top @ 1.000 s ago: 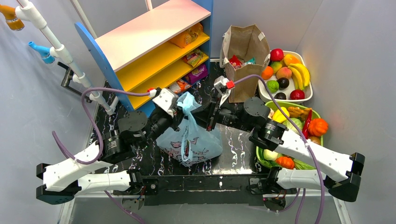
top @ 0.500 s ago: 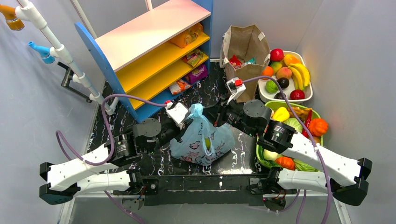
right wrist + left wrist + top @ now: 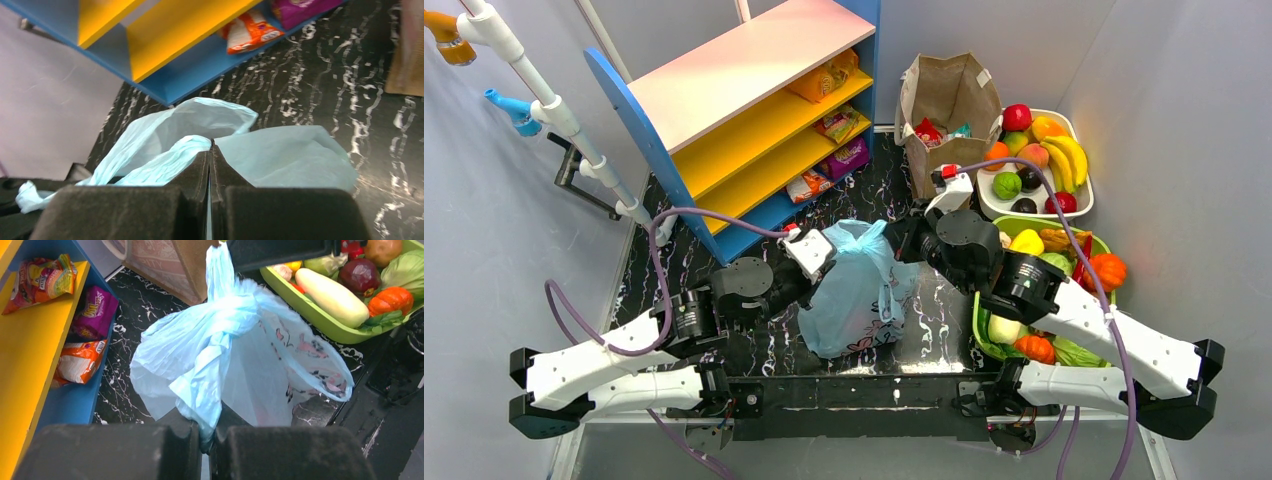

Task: Place the food into the grocery bag and tie it

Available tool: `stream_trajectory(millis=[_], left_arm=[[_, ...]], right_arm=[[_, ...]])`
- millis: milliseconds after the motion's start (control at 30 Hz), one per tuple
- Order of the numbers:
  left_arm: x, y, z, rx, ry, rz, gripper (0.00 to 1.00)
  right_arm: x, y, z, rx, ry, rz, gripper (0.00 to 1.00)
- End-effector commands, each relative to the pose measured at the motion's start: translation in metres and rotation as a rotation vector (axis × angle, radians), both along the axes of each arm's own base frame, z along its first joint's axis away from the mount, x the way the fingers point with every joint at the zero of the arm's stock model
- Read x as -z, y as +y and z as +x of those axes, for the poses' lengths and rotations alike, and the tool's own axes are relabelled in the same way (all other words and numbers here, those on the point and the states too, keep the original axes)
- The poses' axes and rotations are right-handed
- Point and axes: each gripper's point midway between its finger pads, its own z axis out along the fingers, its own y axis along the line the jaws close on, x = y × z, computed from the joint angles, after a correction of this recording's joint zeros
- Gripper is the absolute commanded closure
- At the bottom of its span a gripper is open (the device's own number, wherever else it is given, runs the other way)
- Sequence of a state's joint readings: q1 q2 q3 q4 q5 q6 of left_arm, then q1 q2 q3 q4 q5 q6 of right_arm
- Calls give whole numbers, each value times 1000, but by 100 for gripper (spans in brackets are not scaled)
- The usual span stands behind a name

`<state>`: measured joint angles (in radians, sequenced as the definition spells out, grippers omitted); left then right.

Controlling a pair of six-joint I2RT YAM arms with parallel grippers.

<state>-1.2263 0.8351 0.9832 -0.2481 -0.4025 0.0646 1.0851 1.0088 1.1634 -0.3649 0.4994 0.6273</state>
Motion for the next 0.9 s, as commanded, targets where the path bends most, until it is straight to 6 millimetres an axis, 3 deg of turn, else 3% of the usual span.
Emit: stream_trajectory(millis=[0, 167, 433, 600, 800, 867], left_arm=[[13, 10, -9, 39, 3, 55, 100], [29, 18, -16, 85, 5, 131, 100], [69, 53, -9, -6, -28, 220, 100], [83, 59, -11, -6, -48, 180, 100], [60, 58, -19, 53, -77, 129, 100], [48, 55, -25, 94, -72, 129, 78]], right_arm=[[-7, -43, 30, 264, 0, -8, 99], [27, -62, 62, 384, 80, -45, 99], [81, -85, 110, 446, 220, -47, 99], [86, -80, 114, 400, 220, -56, 99], [62, -62, 98, 244, 151, 15, 99], [50, -55, 89, 184, 124, 30, 99]])
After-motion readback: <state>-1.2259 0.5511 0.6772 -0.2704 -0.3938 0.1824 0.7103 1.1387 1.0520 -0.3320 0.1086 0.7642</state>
